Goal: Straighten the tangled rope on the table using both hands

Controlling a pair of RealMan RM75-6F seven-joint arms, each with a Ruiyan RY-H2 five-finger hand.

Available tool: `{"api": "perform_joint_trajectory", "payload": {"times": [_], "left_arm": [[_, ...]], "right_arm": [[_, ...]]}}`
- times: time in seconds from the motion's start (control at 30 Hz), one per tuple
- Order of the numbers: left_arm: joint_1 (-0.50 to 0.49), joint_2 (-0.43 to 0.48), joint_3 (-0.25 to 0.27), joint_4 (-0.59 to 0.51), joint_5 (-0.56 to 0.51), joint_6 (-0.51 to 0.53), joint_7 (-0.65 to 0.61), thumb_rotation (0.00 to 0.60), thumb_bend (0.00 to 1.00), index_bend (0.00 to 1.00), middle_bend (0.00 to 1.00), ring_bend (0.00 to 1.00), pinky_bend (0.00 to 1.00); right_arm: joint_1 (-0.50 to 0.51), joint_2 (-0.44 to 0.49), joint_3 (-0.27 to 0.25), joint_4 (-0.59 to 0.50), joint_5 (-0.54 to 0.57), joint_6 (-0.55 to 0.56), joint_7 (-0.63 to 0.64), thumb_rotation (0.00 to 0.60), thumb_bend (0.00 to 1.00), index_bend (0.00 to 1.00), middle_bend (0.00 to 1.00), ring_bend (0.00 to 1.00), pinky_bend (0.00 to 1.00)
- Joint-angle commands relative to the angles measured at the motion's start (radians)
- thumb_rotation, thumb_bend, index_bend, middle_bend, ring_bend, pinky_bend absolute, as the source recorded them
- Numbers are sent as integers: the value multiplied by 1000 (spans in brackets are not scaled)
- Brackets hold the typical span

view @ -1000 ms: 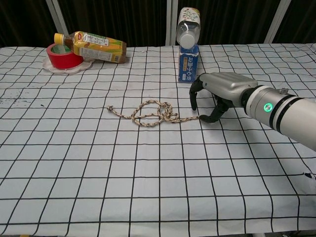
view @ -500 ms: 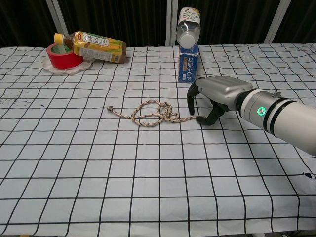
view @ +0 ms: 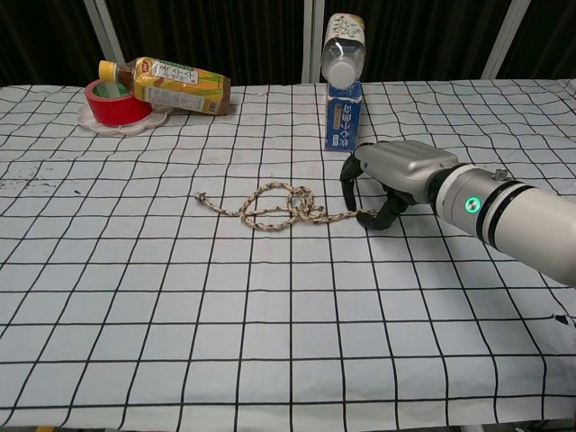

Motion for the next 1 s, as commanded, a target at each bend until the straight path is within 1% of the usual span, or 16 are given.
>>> {"api": "perform_joint_trajectory", "payload": {"times": [0.03,0.23,0.37,0.47,0.57,0.67,0.77,0.9,1.0], "left_arm": [[0,-1,0,1,1,0,-1,600,186,79,0,0,0],[1,-1,-1,3,2,4,-4,600,185,79,0,0,0],[-7,11,-5,-1,16,7,-7,600,184,79,0,0,0],[-32,32,-12,-15,56,7,-20,600,184,80,0,0,0],[-78,63,-18,-39,114,-13,-48,600,182,108,0,0,0],[-148,90,-25,-62,177,-65,-81,600,181,153,2,0,0],[-236,104,-36,-84,207,-161,-139,600,180,220,20,0,0],[-359,90,-66,-106,198,-306,-198,600,180,263,28,0,0],[-441,57,-84,-99,168,-417,-200,600,179,290,28,0,0]], "right_arm": [[2,-3,-3,4,4,1,-3,600,379,553,194,0,0],[3,-9,-6,6,6,7,-4,600,426,585,200,0,0],[-4,2,-8,-18,-3,28,-4,600,465,602,206,0,0],[-15,22,-12,-63,-14,64,-22,600,477,615,210,0,0],[-35,31,-10,-117,-7,138,-70,600,497,630,217,0,0],[-50,45,-6,-183,20,195,-132,600,512,635,220,0,0],[-58,54,-3,-223,39,243,-190,600,527,635,219,0,0],[-57,62,6,-253,74,267,-242,600,531,637,219,0,0],[-54,66,13,-261,86,277,-261,600,531,637,219,0,0]]}}
